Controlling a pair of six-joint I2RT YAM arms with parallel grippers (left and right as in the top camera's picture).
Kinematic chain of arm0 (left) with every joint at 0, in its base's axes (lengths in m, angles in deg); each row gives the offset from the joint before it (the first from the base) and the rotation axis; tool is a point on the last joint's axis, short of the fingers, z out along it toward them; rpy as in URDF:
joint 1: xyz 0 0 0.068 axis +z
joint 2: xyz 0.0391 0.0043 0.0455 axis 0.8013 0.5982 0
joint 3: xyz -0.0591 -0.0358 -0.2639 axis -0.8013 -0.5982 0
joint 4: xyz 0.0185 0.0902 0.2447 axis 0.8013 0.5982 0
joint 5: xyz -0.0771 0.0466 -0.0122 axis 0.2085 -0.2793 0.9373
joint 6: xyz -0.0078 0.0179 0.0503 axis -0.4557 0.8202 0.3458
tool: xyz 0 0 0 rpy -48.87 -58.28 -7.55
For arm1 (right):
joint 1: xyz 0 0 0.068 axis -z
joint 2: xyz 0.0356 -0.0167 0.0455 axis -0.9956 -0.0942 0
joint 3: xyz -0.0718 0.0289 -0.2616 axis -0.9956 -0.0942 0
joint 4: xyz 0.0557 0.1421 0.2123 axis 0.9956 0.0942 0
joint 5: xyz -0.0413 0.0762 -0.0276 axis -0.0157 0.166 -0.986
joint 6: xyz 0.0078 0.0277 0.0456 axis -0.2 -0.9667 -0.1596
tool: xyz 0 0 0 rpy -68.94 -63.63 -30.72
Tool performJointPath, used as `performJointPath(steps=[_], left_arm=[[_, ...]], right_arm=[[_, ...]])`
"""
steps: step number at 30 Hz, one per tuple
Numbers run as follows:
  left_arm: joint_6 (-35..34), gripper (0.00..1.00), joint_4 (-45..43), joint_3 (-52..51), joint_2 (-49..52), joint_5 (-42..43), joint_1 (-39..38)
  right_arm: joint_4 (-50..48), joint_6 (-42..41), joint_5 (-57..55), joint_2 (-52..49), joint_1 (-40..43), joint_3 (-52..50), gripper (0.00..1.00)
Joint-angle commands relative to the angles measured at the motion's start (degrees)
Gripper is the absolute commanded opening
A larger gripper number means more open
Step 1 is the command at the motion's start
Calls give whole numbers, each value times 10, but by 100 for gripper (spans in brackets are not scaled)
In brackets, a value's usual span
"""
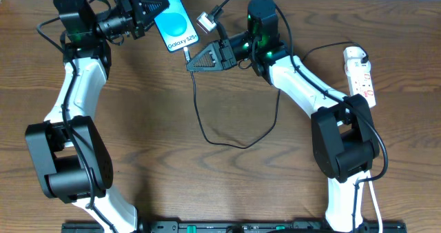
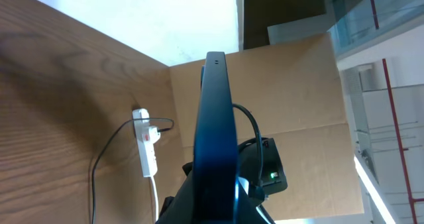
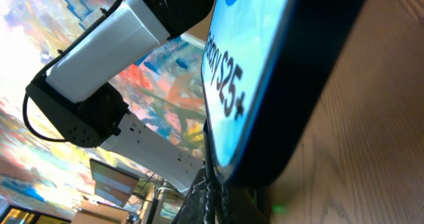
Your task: Plug charger to phone and switch on socket
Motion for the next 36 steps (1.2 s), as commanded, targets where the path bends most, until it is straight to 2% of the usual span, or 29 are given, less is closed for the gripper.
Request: performJointPath(steps=[1,19,36], left_arm=[[21,7,-5,5,-11,32,-5],[42,7,-5,5,-11,80,-5],[42,7,-5,5,-11,92,-27]], right_arm=[[-2,-8,-28,9,9,6,1],[-5,-8,-42,9,20,6,1],[-4,-8,-73,9,13,6,1]])
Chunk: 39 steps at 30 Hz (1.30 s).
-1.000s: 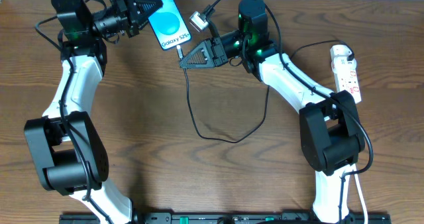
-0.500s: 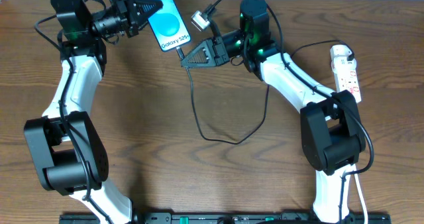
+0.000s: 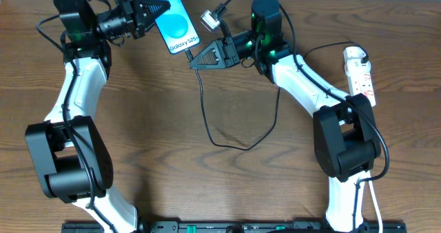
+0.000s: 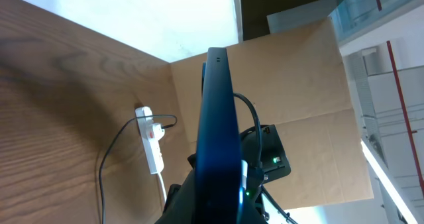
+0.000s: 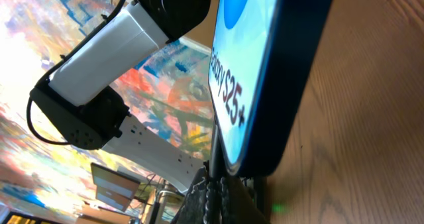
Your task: Plug charger to phone and switch on socket
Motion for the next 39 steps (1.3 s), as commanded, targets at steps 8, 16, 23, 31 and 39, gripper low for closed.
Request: performJointPath(steps=[8,16,23,31,39], left_arm=[[9,7,-4,5,-11,83,-34],[9,7,-4,5,-11,74,-17],[9,7,-4,5,-11,72,2],[43,7,7,-1,-10,78,13],[135,7,175,-56,-9,-1,3]], right_arm=[[-4,0,-77,9,4,6,1],[-3,3,-41,9,4,6,16],[-3,3,-27,9,9,6,32],[-3,7,-33,9,64,6,64],[42,27,-64,9,117,6,75]])
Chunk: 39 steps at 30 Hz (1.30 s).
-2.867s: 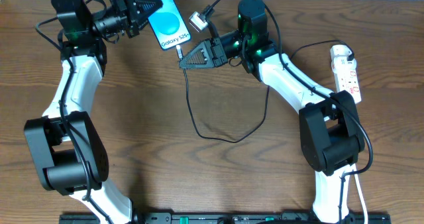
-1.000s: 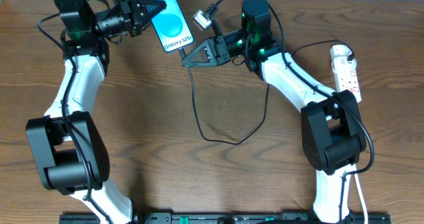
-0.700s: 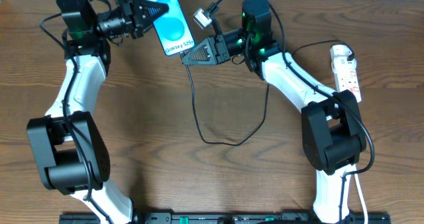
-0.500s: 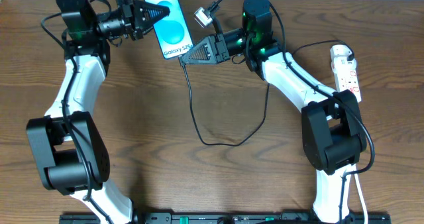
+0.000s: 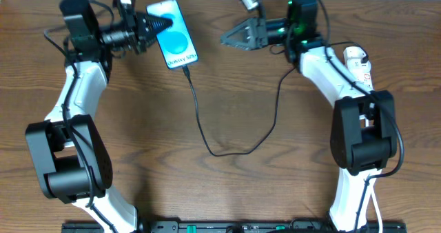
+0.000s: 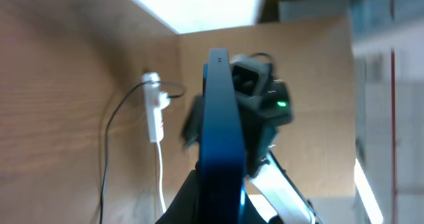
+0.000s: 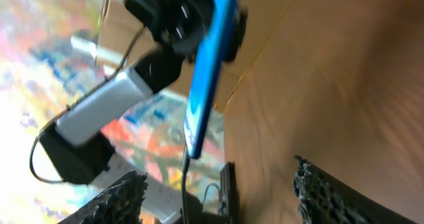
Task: Plug charger to phone and switch on socket
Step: 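Open the right gripper and lower the phone flat with the left gripper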
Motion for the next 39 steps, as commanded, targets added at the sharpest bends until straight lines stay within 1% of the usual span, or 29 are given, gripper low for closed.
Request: performJointPath(steps=[1,5,6,10,12,15,17,20,25,26,29,39], left_arm=[[83,7,70,-30,-9,-56,-9],[161,7,163,-53,-9,-107,-29],[213,7,219,-55,-9,-131,-40],[316,7,340,-56,-9,-211,-66],[357,7,388,-56,-8,-254,-77],[397,7,436,-58,-6,-308,-90],[410,7,440,-67,-2,-317,-97],[411,7,428,-82,10,-316,-99],[413,7,414,-86,59,-313,-99],[413,7,410,-86,66,-308,-99],[413,7,397,-86,80,-297,-99],[413,7,390,-86,81,-317,-99]], right_arm=[[35,37,-26,9,14,7,76],[144,129,-84,9,15,7,83],[195,171,-116,9,15,7,85],[287,249,-182,9,13,7,87],[326,282,-214,9,10,7,87],[381,326,-265,10,6,7,88],[409,348,-290,10,3,7,89],[443,377,-318,10,-4,7,90],[489,414,-363,10,-18,7,93],[493,416,-368,10,-20,7,94],[499,417,-372,10,-21,7,99],[504,414,-370,10,-21,7,99]])
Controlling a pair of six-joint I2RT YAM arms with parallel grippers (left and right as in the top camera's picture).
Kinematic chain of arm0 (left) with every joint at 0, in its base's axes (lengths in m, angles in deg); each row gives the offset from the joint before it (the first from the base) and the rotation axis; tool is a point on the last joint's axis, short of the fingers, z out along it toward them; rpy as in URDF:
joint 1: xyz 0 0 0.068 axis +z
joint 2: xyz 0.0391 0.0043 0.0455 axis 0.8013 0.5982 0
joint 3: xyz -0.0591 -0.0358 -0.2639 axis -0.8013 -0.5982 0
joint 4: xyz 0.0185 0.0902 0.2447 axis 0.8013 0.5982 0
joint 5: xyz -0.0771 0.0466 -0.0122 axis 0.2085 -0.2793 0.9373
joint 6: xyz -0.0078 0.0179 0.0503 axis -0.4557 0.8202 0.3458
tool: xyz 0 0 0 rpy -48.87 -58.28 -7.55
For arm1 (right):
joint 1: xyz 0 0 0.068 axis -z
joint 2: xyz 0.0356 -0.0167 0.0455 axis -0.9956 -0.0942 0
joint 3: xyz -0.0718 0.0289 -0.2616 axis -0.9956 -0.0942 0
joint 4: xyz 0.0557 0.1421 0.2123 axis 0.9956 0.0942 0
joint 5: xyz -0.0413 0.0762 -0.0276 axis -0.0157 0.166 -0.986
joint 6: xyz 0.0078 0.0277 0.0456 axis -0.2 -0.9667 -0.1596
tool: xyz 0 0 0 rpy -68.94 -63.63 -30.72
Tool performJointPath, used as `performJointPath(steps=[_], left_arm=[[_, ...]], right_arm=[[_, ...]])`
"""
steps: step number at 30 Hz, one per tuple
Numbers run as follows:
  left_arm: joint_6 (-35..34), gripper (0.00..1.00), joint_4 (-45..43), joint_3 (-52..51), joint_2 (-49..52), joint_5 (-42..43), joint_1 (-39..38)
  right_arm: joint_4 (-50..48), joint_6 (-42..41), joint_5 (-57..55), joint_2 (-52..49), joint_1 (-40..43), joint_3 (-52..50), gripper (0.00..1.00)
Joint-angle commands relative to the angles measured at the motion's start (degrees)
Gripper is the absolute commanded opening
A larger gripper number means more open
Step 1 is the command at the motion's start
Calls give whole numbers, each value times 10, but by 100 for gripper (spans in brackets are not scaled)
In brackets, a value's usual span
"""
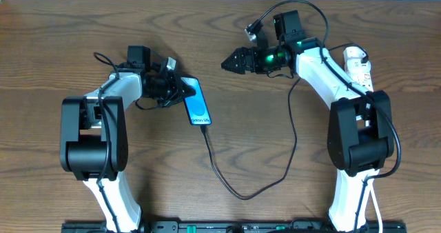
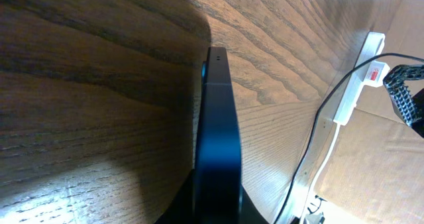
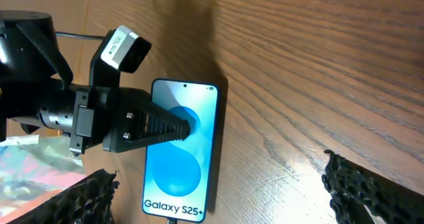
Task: Plug charger to phone and switch on socket
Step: 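Open the right gripper and lower the phone flat with the left gripper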
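The phone point(image 1: 198, 101), its blue "Galaxy S25+" screen up, lies low on the wooden table left of centre. My left gripper point(image 1: 180, 89) is shut on its top end. In the left wrist view the phone point(image 2: 217, 138) shows edge-on. The black charger cable point(image 1: 241, 191) is plugged into the phone's bottom end and loops round to the white power strip point(image 1: 360, 67) at the far right. My right gripper point(image 1: 231, 62) hangs open and empty right of the phone. In its own view the right gripper point(image 3: 225, 197) looks down on the phone point(image 3: 182, 151).
The power strip point(image 2: 358, 71) carries a red switch point(image 2: 375, 71) and a white lead running off the table's right side. The cable loop lies across the middle front of the table point(image 1: 138, 191). Cardboard stands beyond the table's far edge.
The phone has come from the back left of the table down to left of centre, still in my left gripper. My right gripper, still open, now sits slightly lower, nearer the table's middle.
First my left gripper held the phone up at the back while my right gripper was shut on the charger plug at its bottom edge. Then the plug sat in the phone. Later my right gripper was open and away to the right, the cable hanging. Now the phone is down.
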Motion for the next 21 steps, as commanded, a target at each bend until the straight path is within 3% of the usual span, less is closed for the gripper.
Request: performJointPath(steps=[1,3,6,9,21], left_arm=[[8,10,0,3,-4,2,0],[8,17,0,3,-4,-7,0],[8,35,2,3,-4,-12,0],[8,43,1,3,-4,-12,0],[8,47,5,3,-4,-102,0]], right_arm=[[6,10,-2,9,-2,5,99],[8,10,-2,9,-2,5,99],[12,11,-2,9,-2,5,99],[12,11,0,10,-3,5,91],[17,22,-3,9,-9,5,89]])
